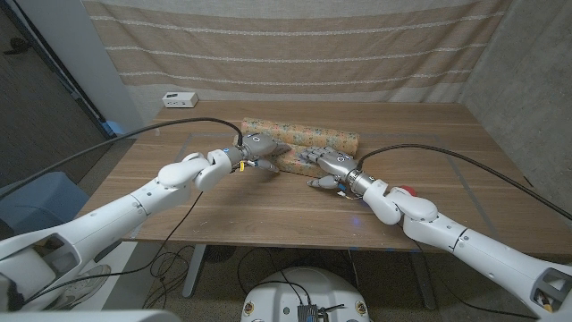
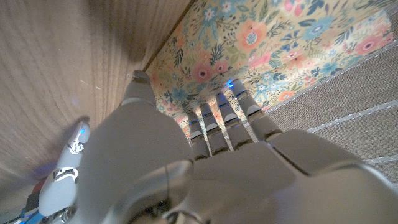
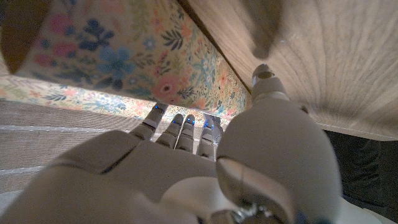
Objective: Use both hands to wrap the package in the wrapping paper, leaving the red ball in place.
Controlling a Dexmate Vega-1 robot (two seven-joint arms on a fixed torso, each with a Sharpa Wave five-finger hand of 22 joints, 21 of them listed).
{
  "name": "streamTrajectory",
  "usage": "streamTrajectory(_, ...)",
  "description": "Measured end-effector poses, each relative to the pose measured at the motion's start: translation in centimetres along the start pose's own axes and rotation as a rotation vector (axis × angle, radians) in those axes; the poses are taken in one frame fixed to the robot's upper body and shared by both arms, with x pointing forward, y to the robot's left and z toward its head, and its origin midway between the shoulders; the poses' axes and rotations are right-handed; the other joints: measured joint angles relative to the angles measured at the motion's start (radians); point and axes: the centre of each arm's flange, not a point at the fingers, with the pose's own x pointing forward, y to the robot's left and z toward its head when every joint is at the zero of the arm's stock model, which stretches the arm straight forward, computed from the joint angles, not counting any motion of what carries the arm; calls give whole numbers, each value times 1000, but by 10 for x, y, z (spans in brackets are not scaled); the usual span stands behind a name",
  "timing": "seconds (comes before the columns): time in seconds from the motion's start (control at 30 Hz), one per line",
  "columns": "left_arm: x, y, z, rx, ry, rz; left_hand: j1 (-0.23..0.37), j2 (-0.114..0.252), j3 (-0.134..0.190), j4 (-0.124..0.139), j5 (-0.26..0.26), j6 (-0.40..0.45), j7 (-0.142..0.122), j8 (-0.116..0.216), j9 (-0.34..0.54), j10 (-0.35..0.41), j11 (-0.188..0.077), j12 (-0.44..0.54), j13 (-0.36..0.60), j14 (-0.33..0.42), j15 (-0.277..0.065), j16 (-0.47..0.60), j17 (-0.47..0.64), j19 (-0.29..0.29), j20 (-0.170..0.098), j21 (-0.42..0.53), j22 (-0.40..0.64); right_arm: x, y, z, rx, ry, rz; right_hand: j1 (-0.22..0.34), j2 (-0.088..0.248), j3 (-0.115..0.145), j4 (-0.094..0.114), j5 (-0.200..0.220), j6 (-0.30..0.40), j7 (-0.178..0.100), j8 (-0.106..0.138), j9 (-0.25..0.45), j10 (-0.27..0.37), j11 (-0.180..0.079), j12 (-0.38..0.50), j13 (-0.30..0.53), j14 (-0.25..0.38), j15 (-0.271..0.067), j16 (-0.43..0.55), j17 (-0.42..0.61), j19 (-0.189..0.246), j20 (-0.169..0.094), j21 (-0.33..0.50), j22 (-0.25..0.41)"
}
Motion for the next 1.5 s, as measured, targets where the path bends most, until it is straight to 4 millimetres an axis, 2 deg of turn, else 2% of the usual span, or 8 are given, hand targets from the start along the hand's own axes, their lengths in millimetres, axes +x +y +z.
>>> streamTrajectory(0.33,4,1,0,-10,-19,-8,33,-2,2,-9,0,7,-7,0,2,0,0,5,-4,13,-4,0,0,0,0,2,0,4,-1,-3,-12,53,-114,43,19,3,-19,1,-101,-5,-10,0,-98,-16,-1,-3,-19,2,18,-40,60,-11,-17,-2)
streamTrajectory(0.53,5,1,0,-15,-25,-13,33,-2,2,-9,0,7,-7,0,0,0,0,5,-4,16,-1,0,-1,0,0,2,0,11,-4,-3,-43,52,-105,46,16,-5,-14,1,44,-26,40,-1,56,-33,55,-9,118,-2,67,-66,166,-17,-17,-1)
streamTrajectory(0.77,6,1,0,-24,-28,-19,33,-2,-3,-5,0,7,-7,-5,0,0,0,5,-6,16,0,0,1,-1,1,2,-1,23,-5,-2,-85,36,-2,50,21,-6,-10,5,78,-26,42,-2,97,-32,59,-10,158,-3,75,-74,201,-32,-20,-2)
streamTrajectory(0.87,8,1,-2,-30,-28,-24,33,-2,-3,-5,0,3,-3,-5,1,0,0,5,-6,14,1,-1,4,-1,1,2,-1,27,2,-6,-100,50,103,68,39,-4,-13,4,97,-18,37,-2,145,-20,65,-10,237,-5,102,-81,272,-39,-14,-5)
streamTrajectory(0.97,8,1,-3,-39,-29,-29,33,-2,-6,-2,0,-5,-3,-8,3,0,0,2,-6,14,1,-2,4,-2,2,2,-1,30,3,-7,-101,51,151,83,38,18,-34,-3,181,-19,45,-3,233,-15,74,-19,336,-5,122,-97,334,-29,20,-4)
streamTrajectory(1.13,9,1,-4,-59,-31,-37,33,-2,-7,-1,-7,-8,0,-8,2,0,0,-2,-11,8,-1,-3,4,-3,2,2,-2,35,1,-9,-73,36,182,90,31,60,-53,-63,299,-26,93,-17,289,-20,118,-24,365,-4,200,-100,423,-10,30,4)
streamTrajectory(1.4,14,11,-14,-169,-25,-84,33,-1,-11,3,-7,-19,11,-12,2,7,-7,0,-1,9,-2,-4,3,-20,4,2,-3,36,2,-23,23,7,203,92,28,109,-51,-161,300,-26,107,-16,289,-20,122,-24,365,-4,200,-100,427,-6,51,18)
streamTrajectory(1.5,19,23,-28,-236,-4,-112,29,2,-8,6,-7,-20,20,-12,2,5,9,1,-9,5,-6,-5,2,-47,-47,6,-3,37,0,-26,82,-13,202,92,29,110,-50,-172,307,-34,108,-16,289,-20,122,-24,365,-4,201,-103,428,-5,64,18)
